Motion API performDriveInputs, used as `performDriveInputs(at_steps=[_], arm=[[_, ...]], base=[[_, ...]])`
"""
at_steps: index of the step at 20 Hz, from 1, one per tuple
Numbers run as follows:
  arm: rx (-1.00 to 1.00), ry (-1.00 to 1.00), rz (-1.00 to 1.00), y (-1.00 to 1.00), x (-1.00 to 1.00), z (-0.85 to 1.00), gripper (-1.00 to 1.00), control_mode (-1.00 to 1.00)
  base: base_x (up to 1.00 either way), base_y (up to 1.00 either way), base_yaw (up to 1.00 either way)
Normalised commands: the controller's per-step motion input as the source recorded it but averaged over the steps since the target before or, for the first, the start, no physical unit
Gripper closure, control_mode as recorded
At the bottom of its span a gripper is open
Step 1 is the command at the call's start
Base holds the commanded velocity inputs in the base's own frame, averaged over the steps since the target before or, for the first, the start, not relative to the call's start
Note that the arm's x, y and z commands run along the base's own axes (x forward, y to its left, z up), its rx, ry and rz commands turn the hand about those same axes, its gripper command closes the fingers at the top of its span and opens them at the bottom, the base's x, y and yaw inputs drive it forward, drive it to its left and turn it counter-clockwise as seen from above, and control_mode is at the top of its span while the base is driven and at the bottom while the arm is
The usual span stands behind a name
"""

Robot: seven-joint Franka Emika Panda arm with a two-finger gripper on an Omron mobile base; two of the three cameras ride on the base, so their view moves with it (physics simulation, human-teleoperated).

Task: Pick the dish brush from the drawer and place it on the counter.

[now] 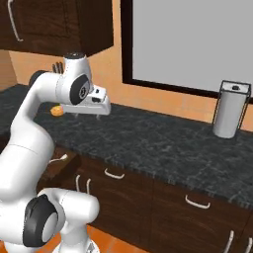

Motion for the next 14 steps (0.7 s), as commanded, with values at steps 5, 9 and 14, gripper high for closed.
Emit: performDriveInputs(at_steps=[5,9,14], arm=[[0.0,0.0,0.0,0.0,0.0,0.0,-1.0,1.0],[0.0,0.0,0.0,0.0,0.0,0.0,-1.0,1.0],[0.0,0.0,0.1,0.45,-0.05,-0.3,-1.0,-1.0]], base=[[0.5,-0.21,0.56],[0.7,-0.26,0.48],[0.24,0.02,0.16]])
